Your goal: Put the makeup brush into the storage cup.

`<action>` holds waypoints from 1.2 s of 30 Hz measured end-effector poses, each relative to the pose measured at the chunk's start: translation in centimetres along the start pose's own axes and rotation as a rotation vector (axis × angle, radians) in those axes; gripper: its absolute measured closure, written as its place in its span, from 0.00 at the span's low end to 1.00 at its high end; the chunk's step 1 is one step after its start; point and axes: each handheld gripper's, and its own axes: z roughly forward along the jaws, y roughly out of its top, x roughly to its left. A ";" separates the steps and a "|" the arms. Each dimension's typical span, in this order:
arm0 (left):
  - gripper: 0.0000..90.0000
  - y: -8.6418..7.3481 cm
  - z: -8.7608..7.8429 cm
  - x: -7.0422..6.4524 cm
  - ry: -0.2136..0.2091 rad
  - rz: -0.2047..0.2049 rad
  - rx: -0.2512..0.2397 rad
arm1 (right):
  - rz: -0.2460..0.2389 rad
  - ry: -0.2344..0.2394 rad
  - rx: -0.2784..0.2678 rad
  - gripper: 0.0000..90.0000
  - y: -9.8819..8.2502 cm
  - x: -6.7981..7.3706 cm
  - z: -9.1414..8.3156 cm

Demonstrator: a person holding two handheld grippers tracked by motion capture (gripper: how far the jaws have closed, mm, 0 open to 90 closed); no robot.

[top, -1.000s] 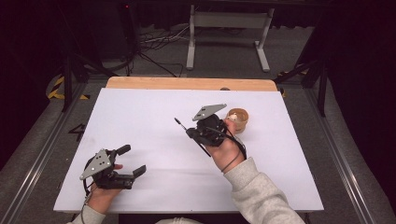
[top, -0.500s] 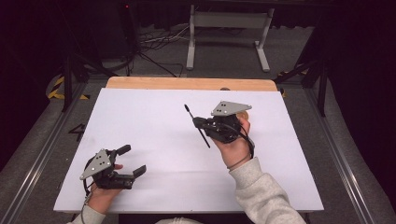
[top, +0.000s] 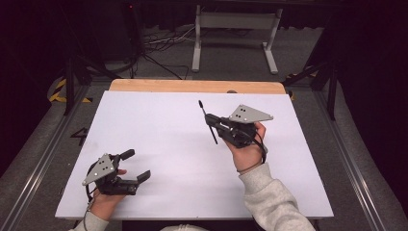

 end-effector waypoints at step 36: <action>0.05 0.0 0.1 0.0 0.000 0.001 -0.001 | 0.065 -0.294 -0.098 0.95 -0.5 -6.1 -3.8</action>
